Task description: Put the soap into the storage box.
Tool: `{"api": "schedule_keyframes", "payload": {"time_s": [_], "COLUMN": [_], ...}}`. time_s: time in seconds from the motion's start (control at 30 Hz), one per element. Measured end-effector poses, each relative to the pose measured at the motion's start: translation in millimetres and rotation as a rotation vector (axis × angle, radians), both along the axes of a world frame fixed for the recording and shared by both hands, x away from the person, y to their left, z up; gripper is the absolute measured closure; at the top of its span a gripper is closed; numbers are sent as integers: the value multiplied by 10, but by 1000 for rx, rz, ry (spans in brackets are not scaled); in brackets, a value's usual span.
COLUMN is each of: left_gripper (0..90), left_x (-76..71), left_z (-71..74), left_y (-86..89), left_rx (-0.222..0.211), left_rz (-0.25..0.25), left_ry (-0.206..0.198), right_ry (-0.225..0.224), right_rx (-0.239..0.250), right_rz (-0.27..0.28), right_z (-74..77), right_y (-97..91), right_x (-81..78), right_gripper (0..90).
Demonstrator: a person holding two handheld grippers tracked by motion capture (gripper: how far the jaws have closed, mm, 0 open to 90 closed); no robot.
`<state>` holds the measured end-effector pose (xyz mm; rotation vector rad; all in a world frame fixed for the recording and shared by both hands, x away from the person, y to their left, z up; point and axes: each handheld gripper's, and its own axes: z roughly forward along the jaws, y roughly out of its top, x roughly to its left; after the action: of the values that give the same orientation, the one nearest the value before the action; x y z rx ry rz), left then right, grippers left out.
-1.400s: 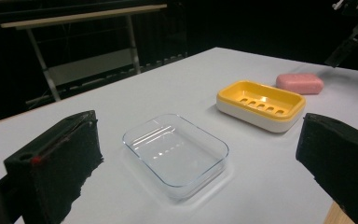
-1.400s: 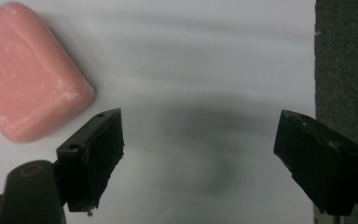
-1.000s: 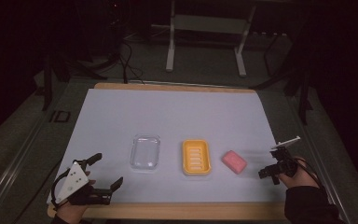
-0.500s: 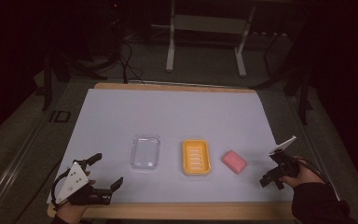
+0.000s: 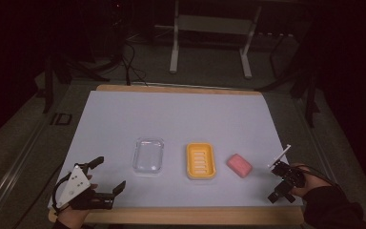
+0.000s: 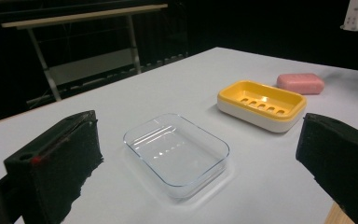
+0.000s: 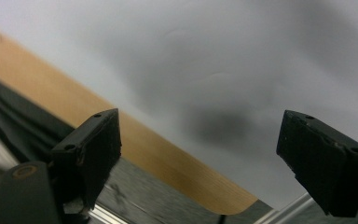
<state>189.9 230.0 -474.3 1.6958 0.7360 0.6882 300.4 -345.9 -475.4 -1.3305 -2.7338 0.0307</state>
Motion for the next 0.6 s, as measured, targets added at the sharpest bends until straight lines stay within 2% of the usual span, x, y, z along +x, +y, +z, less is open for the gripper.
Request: {"api": "schedule_keyframes", "payload": {"time_s": [0.3, 0.53, 0.6], "left_gripper": [2, 2, 2], "left_x": [0, -2, -1], "left_z": [0, 0, 0], "left_y": [-1, -3, -2], "left_rx": [0, -1, -1], "left_rz": [-3, -4, -4], "left_ry": [1, 1, 1], "right_ry": [23, 7, -14], "right_rx": [-12, 10, 19], "right_rz": [112, 165, 179], "right_z": [-9, 16, 30], "right_y": [102, 189, 211], "right_x": [-64, -79, -67], "right_gripper": [129, 117, 117]}}
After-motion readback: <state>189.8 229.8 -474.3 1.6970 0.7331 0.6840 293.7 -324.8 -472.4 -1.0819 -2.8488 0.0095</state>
